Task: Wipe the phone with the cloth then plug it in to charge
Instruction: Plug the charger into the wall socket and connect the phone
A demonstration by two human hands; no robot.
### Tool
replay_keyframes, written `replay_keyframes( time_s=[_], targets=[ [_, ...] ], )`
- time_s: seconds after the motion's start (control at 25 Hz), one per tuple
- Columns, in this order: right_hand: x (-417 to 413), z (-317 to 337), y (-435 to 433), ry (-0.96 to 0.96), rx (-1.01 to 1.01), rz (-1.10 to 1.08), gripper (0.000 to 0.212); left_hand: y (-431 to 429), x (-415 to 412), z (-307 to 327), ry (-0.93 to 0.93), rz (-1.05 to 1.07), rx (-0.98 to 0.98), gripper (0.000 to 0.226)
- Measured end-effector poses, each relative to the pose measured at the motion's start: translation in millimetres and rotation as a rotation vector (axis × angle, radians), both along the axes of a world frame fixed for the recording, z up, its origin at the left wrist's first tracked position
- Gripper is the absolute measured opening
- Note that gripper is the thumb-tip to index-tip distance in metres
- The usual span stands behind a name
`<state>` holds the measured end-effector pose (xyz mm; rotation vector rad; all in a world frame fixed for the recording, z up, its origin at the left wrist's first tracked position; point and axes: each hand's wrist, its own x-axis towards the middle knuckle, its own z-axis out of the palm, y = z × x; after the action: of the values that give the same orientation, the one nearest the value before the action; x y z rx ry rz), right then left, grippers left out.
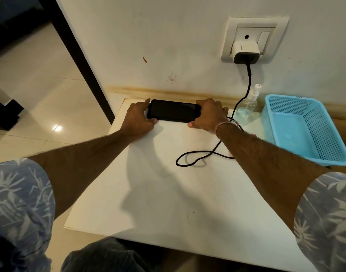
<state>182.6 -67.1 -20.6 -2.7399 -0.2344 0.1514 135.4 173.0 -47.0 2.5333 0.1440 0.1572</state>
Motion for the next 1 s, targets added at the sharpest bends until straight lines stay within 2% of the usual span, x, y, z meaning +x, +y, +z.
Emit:
replay_keyframes(
  time_s=[0.08, 0.16, 0.32, 0.4, 0.48, 0.56, 0.64, 0.72, 0.84, 1.0],
  targets=[
    [-11.9, 7.1, -0.6, -0.017, -0.046, 0.031, 0.09, -8.0, -6.7, 3.3, 0.017, 0.024, -0.014, 0.073],
    [-29.6, 13.5, -6.5, -0.077, 0.002, 0.054, 0.082, -15.2, -16.6, 8.9, 0.033, 0.058, -0.058, 0.07],
    [-72.2, 23.7, -44.2, -0.223, 0.36, -0.003, 0.042, -45.8, -50.9, 26.0, -0.083, 0.071, -0.167, 0.055],
    [-90.9, 31.7, -68.3, -0.294, 0.4, -0.115, 0.026, -70.3, -68.2, 39.2, -0.088, -0.058, -0.234, 0.036],
    [-102.1, 40.2, -87.3, -0.27, 0.288, -0.176, 0.022, -96.1, -83.5, 49.2, 0.098, -0.317, -0.225, 0.029],
    [-110.8, 47.8, -100.3, -0.166, 0.035, -0.082, 0.026, -115.9, -98.2, 52.0, 0.272, -0.553, -0.017, 0.036],
    [-117.9, 50.1, -107.6, -0.055, -0.257, 0.086, 0.03, -121.2, -104.7, 45.1, 0.338, -0.6, 0.145, 0.033],
    [-125.2, 48.7, -111.4, -0.006, -0.439, 0.208, 0.03, -112.9, -110.3, 43.5, 0.36, -0.569, 0.202, 0.027],
    [-131.8, 42.0, -108.4, -0.028, -0.457, 0.297, 0.029, -86.4, -115.9, 48.8, 0.378, -0.573, 0.266, 0.025],
    [-136.3, 29.2, -88.0, -0.126, -0.408, 0.356, 0.051, -52.7, -117.0, 56.1, 0.383, -0.572, 0.367, 0.03]
  ],
)
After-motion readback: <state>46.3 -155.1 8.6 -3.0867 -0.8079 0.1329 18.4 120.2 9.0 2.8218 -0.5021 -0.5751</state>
